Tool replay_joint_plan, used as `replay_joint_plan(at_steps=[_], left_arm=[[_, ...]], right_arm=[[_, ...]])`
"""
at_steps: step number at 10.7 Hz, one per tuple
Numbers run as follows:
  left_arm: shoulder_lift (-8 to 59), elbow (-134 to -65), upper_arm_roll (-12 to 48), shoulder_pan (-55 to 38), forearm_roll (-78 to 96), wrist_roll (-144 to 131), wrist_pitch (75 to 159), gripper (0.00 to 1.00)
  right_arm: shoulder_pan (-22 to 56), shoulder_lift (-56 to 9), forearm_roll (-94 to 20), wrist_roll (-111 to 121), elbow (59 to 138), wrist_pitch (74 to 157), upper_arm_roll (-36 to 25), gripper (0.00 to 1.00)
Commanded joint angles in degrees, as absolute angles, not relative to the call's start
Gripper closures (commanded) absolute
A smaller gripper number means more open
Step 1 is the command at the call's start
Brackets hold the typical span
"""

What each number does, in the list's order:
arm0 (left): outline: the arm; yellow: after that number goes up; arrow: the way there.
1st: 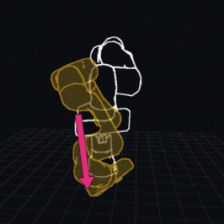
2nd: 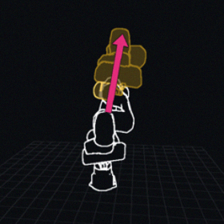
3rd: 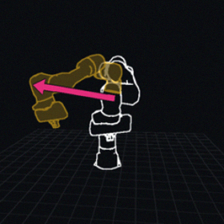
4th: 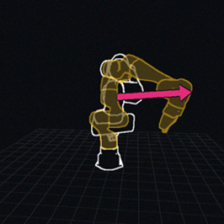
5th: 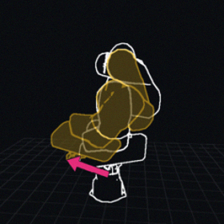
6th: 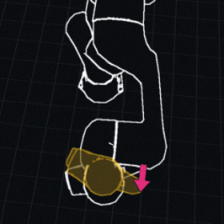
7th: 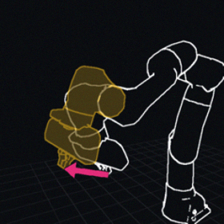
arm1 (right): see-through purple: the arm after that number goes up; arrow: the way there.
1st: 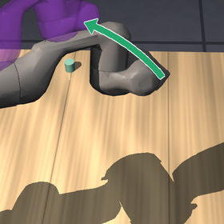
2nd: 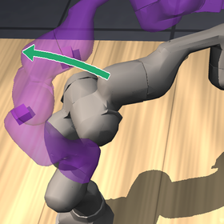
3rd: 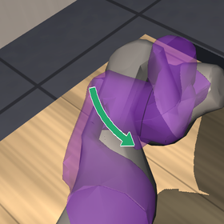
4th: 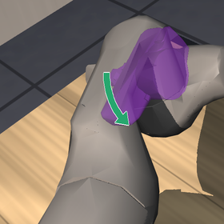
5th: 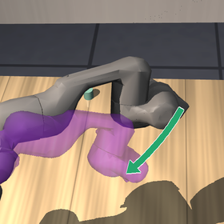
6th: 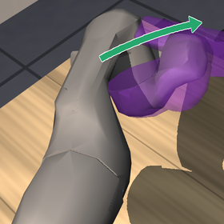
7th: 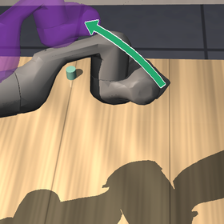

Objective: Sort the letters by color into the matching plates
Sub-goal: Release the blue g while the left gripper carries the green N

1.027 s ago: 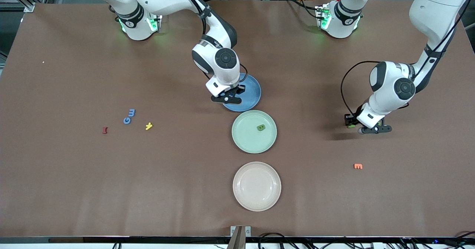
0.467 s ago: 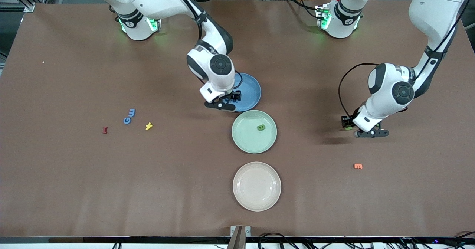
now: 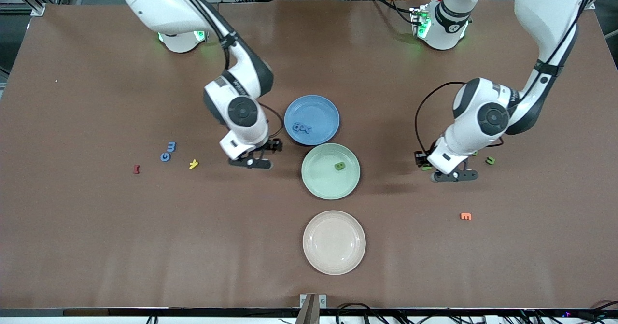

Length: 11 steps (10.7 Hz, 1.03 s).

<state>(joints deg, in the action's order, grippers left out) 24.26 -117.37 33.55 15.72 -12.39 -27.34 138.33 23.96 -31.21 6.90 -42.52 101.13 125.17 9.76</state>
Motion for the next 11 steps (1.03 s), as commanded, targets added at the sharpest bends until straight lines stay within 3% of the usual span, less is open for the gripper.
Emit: replay_joint_plan(at_steps=[1,5,9,10,11], left_arm=[[27.23,-113.22,33.31,7.85,-13.01,-37.23,137.2,1.0],[35.31,-103.73,32.35,-2.18,-14.06,-50.34,137.2,1.0],[39.45,-96.08,26.38,-10.71,-13.8,-52.91,137.2,0.99],[40.16,-95.63,26.19,-11.16,-13.62,-52.91,137.2,0.92],[40.78,-94.58,26.1,-11.16,-13.62,-52.82,137.2,0.78]], right_arm=[[15.59,-28.57,9.05,-35.54,102.04,123.13,10.63,0.0],[2.93,-24.53,8.96,-18.67,103.53,122.44,10.72,0.0],[-5.87,-21.54,8.62,-6.87,106.07,122.86,10.81,0.0],[-7.11,-20.05,8.35,-5.99,107.74,123.83,10.81,0.0],[-7.9,-17.6,7.83,-5.98,112.1,127.75,10.81,0.0]])
